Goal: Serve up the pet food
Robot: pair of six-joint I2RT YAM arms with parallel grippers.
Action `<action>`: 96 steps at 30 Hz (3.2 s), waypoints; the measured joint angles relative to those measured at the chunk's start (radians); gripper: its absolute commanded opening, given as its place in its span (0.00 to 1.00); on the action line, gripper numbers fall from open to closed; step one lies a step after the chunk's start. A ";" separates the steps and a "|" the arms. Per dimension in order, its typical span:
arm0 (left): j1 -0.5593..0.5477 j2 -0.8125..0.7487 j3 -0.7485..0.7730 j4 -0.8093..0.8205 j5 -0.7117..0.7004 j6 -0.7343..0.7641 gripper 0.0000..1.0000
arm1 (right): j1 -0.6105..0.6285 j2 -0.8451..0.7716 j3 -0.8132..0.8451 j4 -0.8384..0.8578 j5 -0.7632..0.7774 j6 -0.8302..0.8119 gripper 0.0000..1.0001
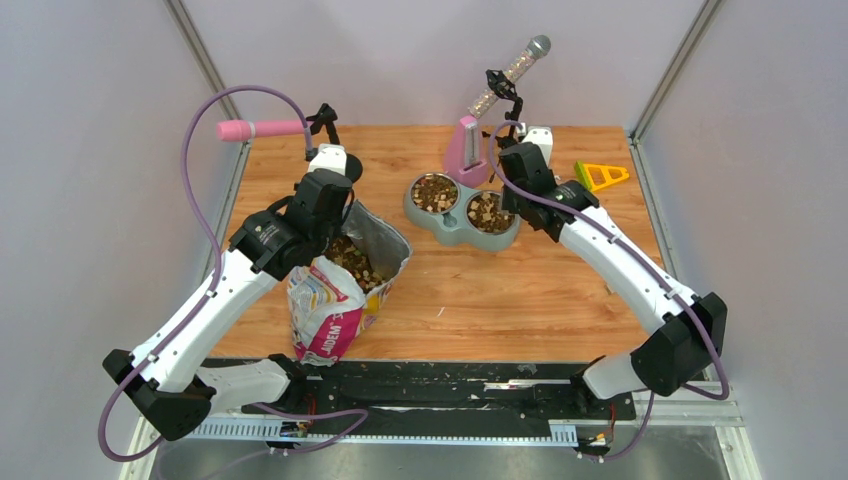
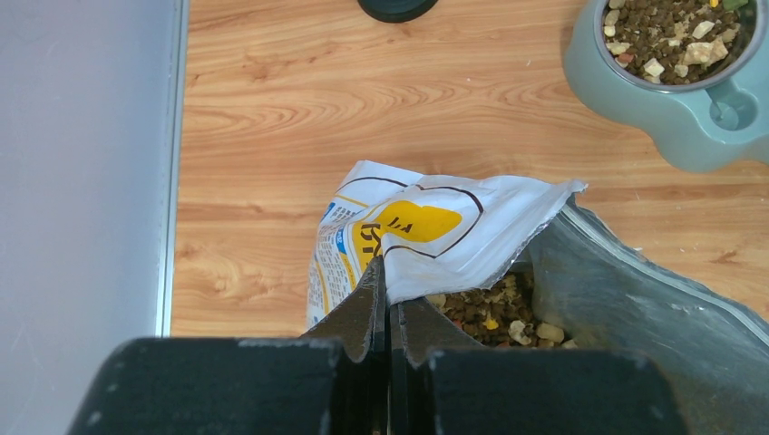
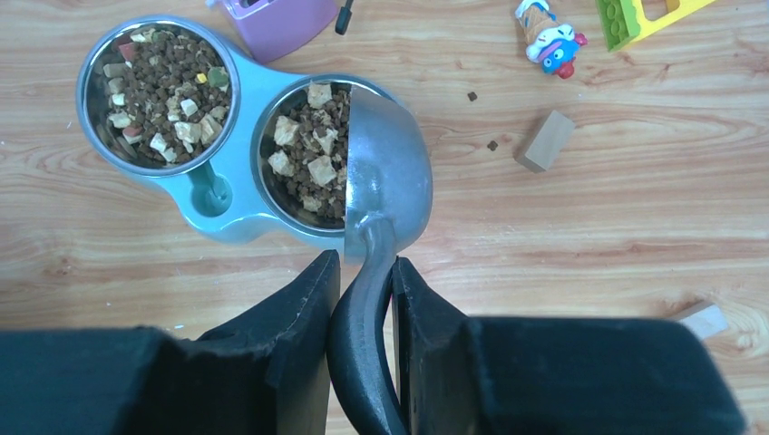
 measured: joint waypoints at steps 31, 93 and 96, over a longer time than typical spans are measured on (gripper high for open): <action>0.000 -0.006 -0.004 0.001 0.000 0.010 0.00 | -0.538 -0.780 -0.740 0.374 -0.633 0.531 0.00; 0.000 -0.034 -0.006 -0.008 0.024 0.006 0.00 | -0.671 -1.167 -0.881 0.012 -0.168 0.729 1.00; 0.000 -0.034 -0.006 -0.008 0.025 0.005 0.00 | -0.671 -1.143 -0.833 0.015 -0.185 0.675 1.00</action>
